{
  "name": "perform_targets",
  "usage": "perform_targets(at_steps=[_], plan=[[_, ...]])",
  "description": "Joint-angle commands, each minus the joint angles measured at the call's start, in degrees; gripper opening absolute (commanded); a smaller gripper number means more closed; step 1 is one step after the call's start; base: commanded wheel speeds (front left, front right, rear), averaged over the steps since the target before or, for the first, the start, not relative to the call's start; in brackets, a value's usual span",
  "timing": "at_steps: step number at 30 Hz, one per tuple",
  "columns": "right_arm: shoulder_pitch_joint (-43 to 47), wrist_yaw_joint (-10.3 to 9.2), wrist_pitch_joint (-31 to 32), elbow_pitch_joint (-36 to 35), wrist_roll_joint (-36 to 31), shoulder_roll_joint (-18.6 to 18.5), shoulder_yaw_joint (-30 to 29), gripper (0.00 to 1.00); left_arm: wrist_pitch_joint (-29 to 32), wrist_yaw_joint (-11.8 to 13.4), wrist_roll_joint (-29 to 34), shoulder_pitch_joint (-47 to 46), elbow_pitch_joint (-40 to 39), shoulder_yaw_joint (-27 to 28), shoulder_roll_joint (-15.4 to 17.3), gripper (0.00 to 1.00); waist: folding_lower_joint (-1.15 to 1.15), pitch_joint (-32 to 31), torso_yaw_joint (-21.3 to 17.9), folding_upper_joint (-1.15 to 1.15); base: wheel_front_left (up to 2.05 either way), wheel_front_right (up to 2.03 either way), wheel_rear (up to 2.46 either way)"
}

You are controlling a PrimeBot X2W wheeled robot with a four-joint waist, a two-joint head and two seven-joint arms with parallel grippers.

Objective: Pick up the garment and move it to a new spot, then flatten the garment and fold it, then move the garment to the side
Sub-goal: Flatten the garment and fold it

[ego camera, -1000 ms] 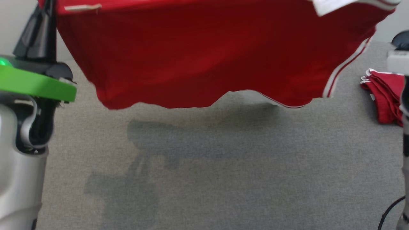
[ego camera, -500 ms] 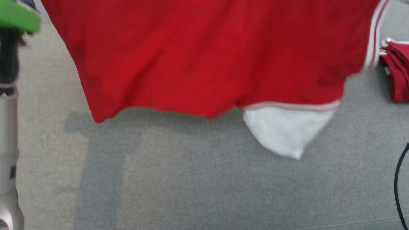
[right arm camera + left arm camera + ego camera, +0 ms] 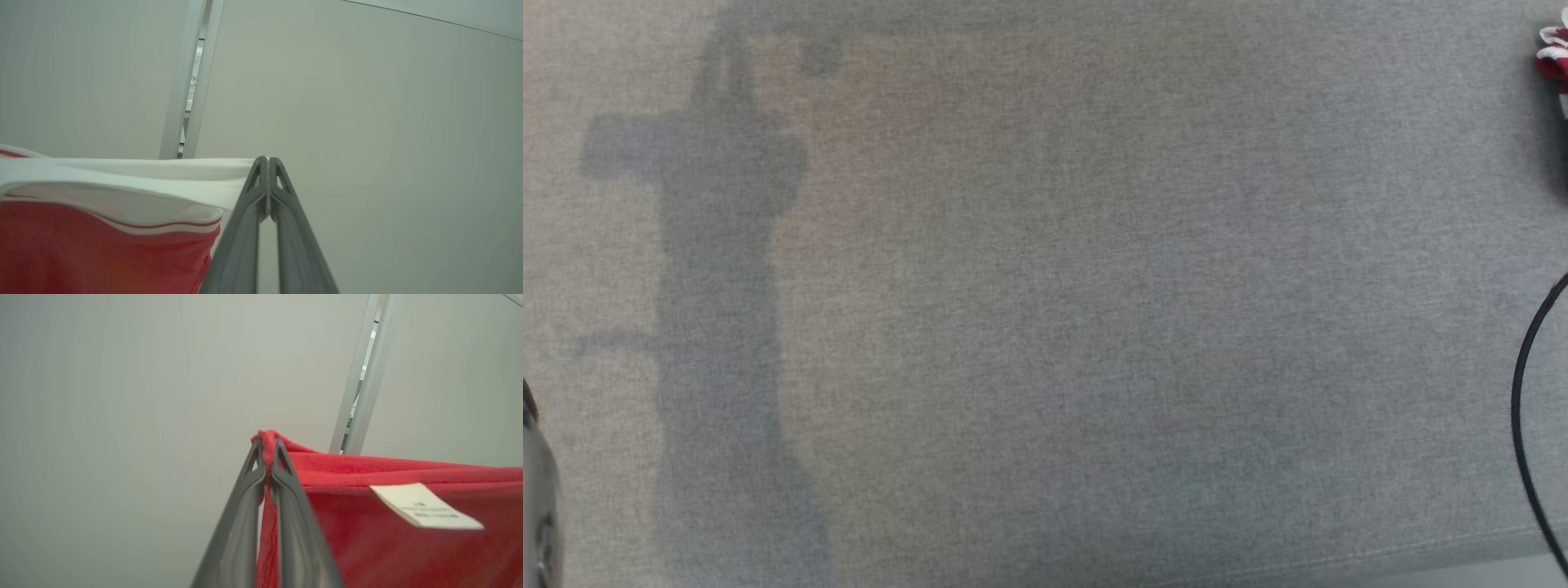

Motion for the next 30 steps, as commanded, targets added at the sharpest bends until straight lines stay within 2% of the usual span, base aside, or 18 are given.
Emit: perform_targets(at_steps=[1, 6, 10, 16, 20, 30], plan=[[3.7, -0.36, -0.3, 0.2, 1.0, -1.2, -0.8, 0.00, -0.7, 0.1, -0.1, 3.8, 1.8, 0.6, 0.9, 0.00, 0.00, -0.7, -0.3, 0.00, 0.00, 0.00, 0.00], [18.1, -0.45, -0.4, -3.3, 5.0, 0.1, -0.2, 0.00, -2.2, -0.5, -1.9, 16.4, 5.5, 1.9, -0.3, 0.00, 0.00, -2.5, -0.7, 0.00, 0.00, 0.00, 0.00], [34.3, -0.46, -0.5, -6.4, 8.9, 2.3, 0.6, 0.00, -2.6, -0.8, -3.3, 30.5, 7.0, 5.7, -3.9, 0.00, 0.00, -4.6, -0.9, 0.00, 0.00, 0.00, 0.00], [55.4, -0.41, -0.5, -9.4, 12.6, 5.3, 2.6, 0.00, -2.6, -1.2, 1.0, 48.0, 5.2, 9.1, -11.3, 0.00, 0.00, -8.7, -0.5, 0.00, 0.00, 0.00, 0.00], [65.3, -0.30, -0.5, -10.4, 14.4, 6.2, 3.4, 0.00, -2.5, -1.3, 3.6, 56.6, 2.8, 10.8, -14.5, 0.00, 0.00, -12.4, -0.1, 0.00, 0.00, 0.00, 0.00], [81.2, -0.30, -0.5, -11.5, 17.3, 6.2, 5.5, 0.00, -2.6, -1.3, 5.0, 70.4, -3.7, 13.2, -16.6, 0.00, 0.00, -20.1, 0.8, 0.00, 0.00, 0.00, 0.00]])
